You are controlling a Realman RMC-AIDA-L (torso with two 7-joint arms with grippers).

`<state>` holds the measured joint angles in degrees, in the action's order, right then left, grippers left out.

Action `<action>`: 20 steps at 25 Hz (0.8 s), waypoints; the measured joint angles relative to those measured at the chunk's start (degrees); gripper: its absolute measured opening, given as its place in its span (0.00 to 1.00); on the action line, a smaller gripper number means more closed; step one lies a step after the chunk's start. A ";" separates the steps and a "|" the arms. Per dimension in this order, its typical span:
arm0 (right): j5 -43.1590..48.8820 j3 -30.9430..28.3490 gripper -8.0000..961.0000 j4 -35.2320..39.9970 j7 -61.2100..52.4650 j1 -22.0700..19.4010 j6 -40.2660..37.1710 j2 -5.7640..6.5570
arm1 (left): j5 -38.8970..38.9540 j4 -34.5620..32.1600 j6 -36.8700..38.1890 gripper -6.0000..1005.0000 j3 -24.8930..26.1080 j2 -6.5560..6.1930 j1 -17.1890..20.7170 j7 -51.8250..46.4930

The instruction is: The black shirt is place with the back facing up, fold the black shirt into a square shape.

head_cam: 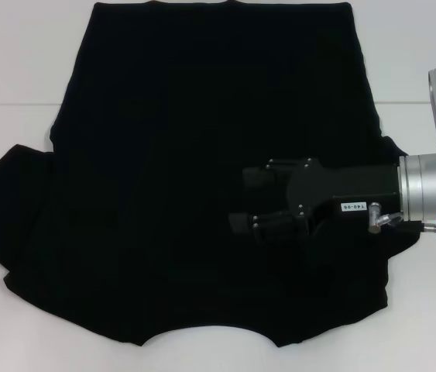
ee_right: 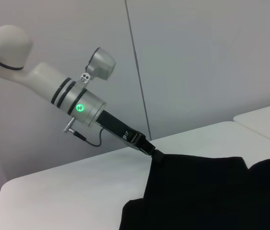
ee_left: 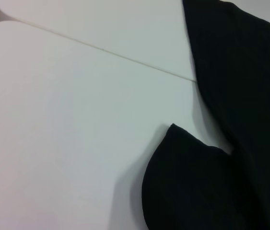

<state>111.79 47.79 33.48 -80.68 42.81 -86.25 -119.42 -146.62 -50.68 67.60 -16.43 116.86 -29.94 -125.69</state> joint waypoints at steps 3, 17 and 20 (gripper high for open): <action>0.00 0.07 0.95 0.00 -0.30 0.08 0.18 -0.04 | 0.03 -0.51 0.72 0.00 0.94 -0.15 0.41 0.17; -0.10 -0.12 0.94 0.06 -0.25 0.19 0.30 -0.09 | 0.17 -1.79 1.91 0.00 3.39 -0.15 1.91 0.32; -0.09 -0.19 0.94 0.16 -0.12 0.19 0.32 -0.09 | 0.19 -1.73 2.32 0.00 3.31 -0.15 1.81 0.33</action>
<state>111.70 47.60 33.64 -80.80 42.99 -85.93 -119.51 -146.43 -52.41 69.92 -13.12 116.71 -28.13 -125.36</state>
